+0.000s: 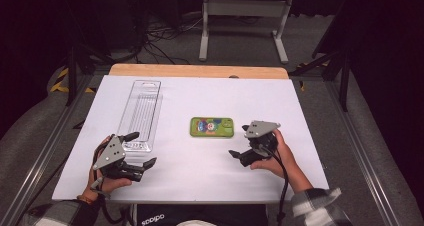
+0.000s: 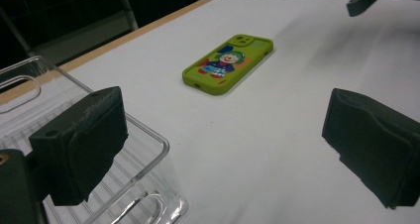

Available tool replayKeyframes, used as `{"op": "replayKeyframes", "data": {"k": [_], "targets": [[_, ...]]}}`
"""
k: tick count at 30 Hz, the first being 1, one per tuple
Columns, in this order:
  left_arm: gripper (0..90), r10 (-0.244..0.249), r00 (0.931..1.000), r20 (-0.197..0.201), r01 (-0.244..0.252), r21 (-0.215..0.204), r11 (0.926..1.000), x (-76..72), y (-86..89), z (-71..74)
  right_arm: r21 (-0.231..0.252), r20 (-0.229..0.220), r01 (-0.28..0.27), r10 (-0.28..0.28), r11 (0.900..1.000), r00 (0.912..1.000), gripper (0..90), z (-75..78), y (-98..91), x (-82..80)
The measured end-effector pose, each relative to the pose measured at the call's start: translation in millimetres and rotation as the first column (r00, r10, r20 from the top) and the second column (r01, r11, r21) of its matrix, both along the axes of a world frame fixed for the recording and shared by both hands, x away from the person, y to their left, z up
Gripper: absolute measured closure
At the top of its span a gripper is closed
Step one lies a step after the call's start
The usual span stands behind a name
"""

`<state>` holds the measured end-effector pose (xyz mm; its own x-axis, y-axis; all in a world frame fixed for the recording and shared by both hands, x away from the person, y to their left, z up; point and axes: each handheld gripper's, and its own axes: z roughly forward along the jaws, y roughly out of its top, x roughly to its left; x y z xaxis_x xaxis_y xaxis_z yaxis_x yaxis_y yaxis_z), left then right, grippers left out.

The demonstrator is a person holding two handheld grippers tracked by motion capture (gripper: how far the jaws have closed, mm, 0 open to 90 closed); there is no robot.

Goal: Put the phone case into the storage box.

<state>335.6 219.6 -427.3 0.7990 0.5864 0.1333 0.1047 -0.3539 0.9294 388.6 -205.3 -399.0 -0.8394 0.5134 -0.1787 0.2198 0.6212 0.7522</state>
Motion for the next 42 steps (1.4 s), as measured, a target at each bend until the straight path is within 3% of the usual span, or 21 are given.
{"op": "replayKeyframes", "data": {"k": [1, 3, 4, 5, 10, 13, 15, 19, 22, 27, 34, 37, 38, 39, 41, 42], "targets": [[3.5, -0.001, 1.0, -0.003, 0.001, 0.0, 1.0, -0.8, 0.0, -0.7, -0.014, -0.019, -0.013, 0.013, 0.9998, 0.9997, 7.8, 2.6, 5.8, 12.9], [3.6, 0.003, 1.0, 0.001, -0.003, 0.009, 1.0, -2.0, 0.6, -0.6, -0.021, -0.032, -0.017, 0.016, 0.9997, 0.9994, 7.1, 3.5, 7.6, 18.0], [3.7, 0.0, 1.0, 0.005, 0.0, 0.009, 1.0, -2.7, 0.4, -0.9, -0.043, -0.068, -0.024, 0.021, 0.9988, 0.9975, 6.6, 5.7, 11.8, 33.4], [3.6, 0.0, 1.0, 0.005, 0.0, 0.009, 1.0, -2.7, 0.4, -0.9, -0.043, -0.068, -0.024, 0.021, 0.9988, 0.9975, 6.6, 5.7, 11.8, 33.4], [3.6, 0.002, 1.0, 0.006, -0.003, 0.022, 0.9998, -0.4, 0.3, -1.0, -0.133, -0.127, -0.037, 0.02, 0.9904, 0.9917, 6.5, 8.2, 19.5, 65.3], [3.5, 0.008, 1.0, -0.003, -0.008, 0.035, 0.9993, 0.5, -0.2, -2.2, -0.188, -0.159, -0.065, 0.035, 0.9801, 0.9867, 7.5, 7.5, 27.8, 81.3], [3.8, 0.011, 0.9999, -0.009, -0.011, 0.042, 0.999, 0.7, 0.5, -2.0, -0.198, -0.165, -0.072, 0.039, 0.9776, 0.9855, 7.7, 6.9, 30.0, 84.1], [4.5, 0.01, 0.9999, -0.013, -0.01, 0.045, 0.999, -0.2, 2.0, -1.9, -0.263, -0.182, -0.11, 0.063, 0.9585, 0.9813, 8.6, -1.5, 44.3, 98.4], [4.5, 0.007, 0.9997, -0.024, -0.006, 0.05, 0.9987, -1.7, 1.6, -3.4, -0.282, -0.211, -0.133, 0.074, 0.9503, 0.9748, 8.8, -8.8, 51.8, 105.3], [4.5, 0.001, 0.9997, -0.023, 0.0, 0.061, 0.9981, -0.9, 0.9, -4.7, -0.378, -0.242, -0.175, 0.085, 0.9092, 0.9665, 9.3, -18.6, 64.2, 114.6], [4.7, -0.018, 0.9985, -0.051, 0.021, 0.06, 0.998, 2.4, -1.9, -7.4, -0.461, -0.268, -0.236, 0.119, 0.8557, 0.9561, 10.8, -23.9, 67.3, 127.4], [4.8, -0.023, 0.9982, -0.055, 0.027, 0.069, 0.9973, 2.3, -3.1, -7.7, -0.481, -0.267, -0.252, 0.133, 0.84, 0.9543, 11.2, -25.9, 68.1, 130.5], [4.8, -0.023, 0.998, -0.059, 0.027, 0.066, 0.9975, 1.6, -3.5, -8.0, -0.481, -0.267, -0.252, 0.133, 0.84, 0.9543, 11.2, -25.9, 68.1, 130.5], [4.8, -0.025, 0.9979, -0.06, 0.029, 0.065, 0.9974, 0.8, -3.5, -8.1, -0.496, -0.276, -0.259, 0.133, 0.8287, 0.952, 10.3, -27.5, 68.9, 131.2], [4.9, -0.028, 0.9971, -0.071, 0.032, 0.066, 0.9973, 0.5, -3.3, -8.9, -0.496, -0.291, -0.291, 0.159, 0.8183, 0.9434, 10.8, -28.7, 69.1, 134.2], [4.9, -0.027, 0.9972, -0.07, 0.031, 0.065, 0.9974, 0.7, -3.4, -9.5, -0.488, -0.303, -0.3, 0.163, 0.8197, 0.9391, 11.2, -28.9, 69.0, 135.1]]}}
